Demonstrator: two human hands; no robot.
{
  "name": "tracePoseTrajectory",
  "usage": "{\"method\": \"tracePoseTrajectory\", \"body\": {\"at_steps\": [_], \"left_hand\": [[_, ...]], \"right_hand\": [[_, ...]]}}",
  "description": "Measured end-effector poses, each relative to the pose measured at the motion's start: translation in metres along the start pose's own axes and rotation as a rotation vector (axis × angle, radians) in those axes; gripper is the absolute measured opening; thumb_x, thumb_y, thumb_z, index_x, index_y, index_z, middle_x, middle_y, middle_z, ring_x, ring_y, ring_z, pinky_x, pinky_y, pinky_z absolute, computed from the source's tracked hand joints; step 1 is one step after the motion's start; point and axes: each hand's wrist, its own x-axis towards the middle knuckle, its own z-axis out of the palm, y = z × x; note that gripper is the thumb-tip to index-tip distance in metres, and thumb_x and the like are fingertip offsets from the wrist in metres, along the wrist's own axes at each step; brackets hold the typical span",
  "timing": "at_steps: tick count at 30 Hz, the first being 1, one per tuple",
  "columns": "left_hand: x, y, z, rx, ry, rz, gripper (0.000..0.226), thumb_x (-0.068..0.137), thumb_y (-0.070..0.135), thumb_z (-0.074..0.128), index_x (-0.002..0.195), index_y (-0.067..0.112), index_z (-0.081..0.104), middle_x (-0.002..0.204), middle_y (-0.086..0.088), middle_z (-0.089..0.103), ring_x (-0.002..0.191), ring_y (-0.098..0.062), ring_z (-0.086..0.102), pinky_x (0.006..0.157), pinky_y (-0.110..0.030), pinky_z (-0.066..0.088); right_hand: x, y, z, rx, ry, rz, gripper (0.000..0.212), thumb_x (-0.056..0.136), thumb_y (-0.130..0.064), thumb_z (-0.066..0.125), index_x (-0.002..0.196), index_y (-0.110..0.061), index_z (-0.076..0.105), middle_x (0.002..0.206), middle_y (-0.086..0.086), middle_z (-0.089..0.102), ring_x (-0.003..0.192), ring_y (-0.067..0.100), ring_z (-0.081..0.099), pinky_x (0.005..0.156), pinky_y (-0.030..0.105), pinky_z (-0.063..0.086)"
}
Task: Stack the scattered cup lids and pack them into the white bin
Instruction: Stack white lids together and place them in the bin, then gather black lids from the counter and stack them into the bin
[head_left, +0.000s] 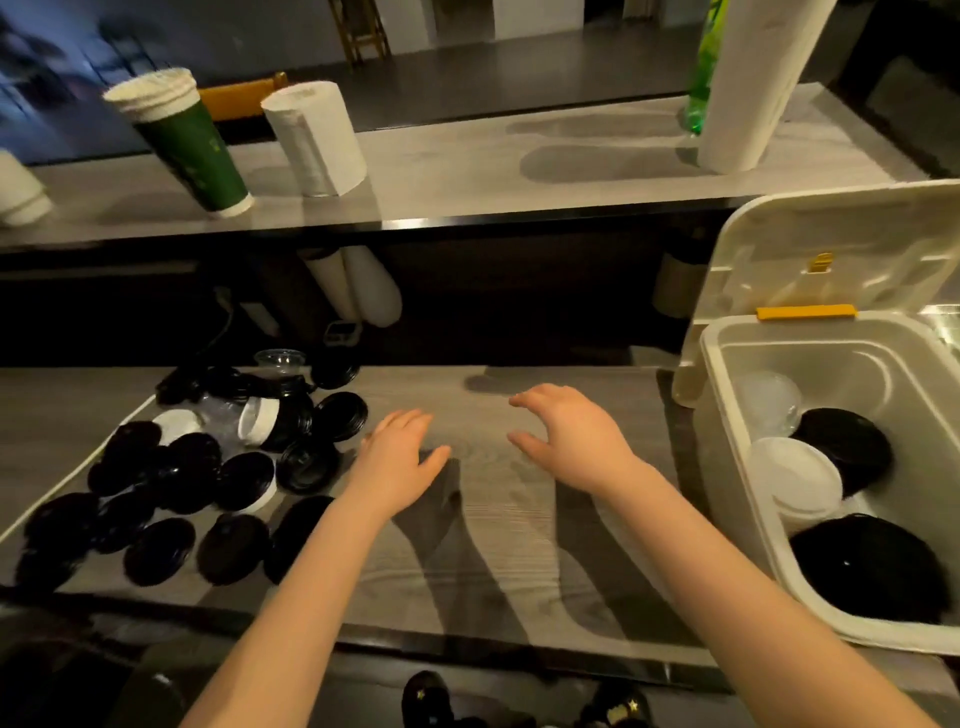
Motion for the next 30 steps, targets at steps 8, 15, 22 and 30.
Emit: {"method": "tracePoseTrajectory", "body": {"at_steps": [8,15,22,30], "left_hand": [[-0.010,-0.135,-0.007,-0.037,-0.036,-0.055,0.055,0.096,0.040,0.046,0.143,0.015,0.035,0.150,-0.002,0.034,0.140,-0.021,0.023,0.113,-0.035,0.024],[-0.020,-0.225,0.005,-0.005,-0.144,-0.083,0.058,0.088,0.048,0.056,0.136,0.018,0.044,0.138,-0.003,0.043,0.131,-0.024,0.032,0.104,-0.037,0.038],[-0.036,-0.264,0.025,0.007,-0.346,-0.045,0.085,0.074,0.051,0.068,0.143,0.018,0.030,0.143,-0.004,0.029,0.133,-0.026,0.023,0.108,-0.039,0.033],[-0.038,-0.282,0.035,-0.024,-0.328,0.005,0.088,0.070,0.052,0.070,0.142,0.019,0.032,0.144,-0.001,0.026,0.133,-0.023,0.019,0.108,-0.040,0.030]], "right_hand": [[0.038,-0.101,0.079,0.032,-0.150,0.109,0.046,0.092,-0.037,0.052,0.135,-0.022,0.046,0.138,0.002,0.047,0.124,0.022,0.047,0.096,0.036,0.044],[0.055,-0.162,0.166,0.088,-0.390,0.166,0.052,0.091,-0.031,0.053,0.141,-0.024,0.039,0.148,0.004,0.038,0.131,0.025,0.042,0.103,0.039,0.042],[0.069,-0.197,0.227,0.117,-0.467,0.197,0.096,0.079,-0.050,0.067,0.152,-0.024,0.011,0.159,0.004,0.010,0.144,0.028,0.014,0.115,0.040,0.022],[0.078,-0.196,0.231,0.341,-0.249,0.260,0.094,0.068,-0.032,0.082,0.146,-0.016,0.031,0.137,0.005,0.041,0.127,0.022,0.042,0.103,0.026,0.035]]}}
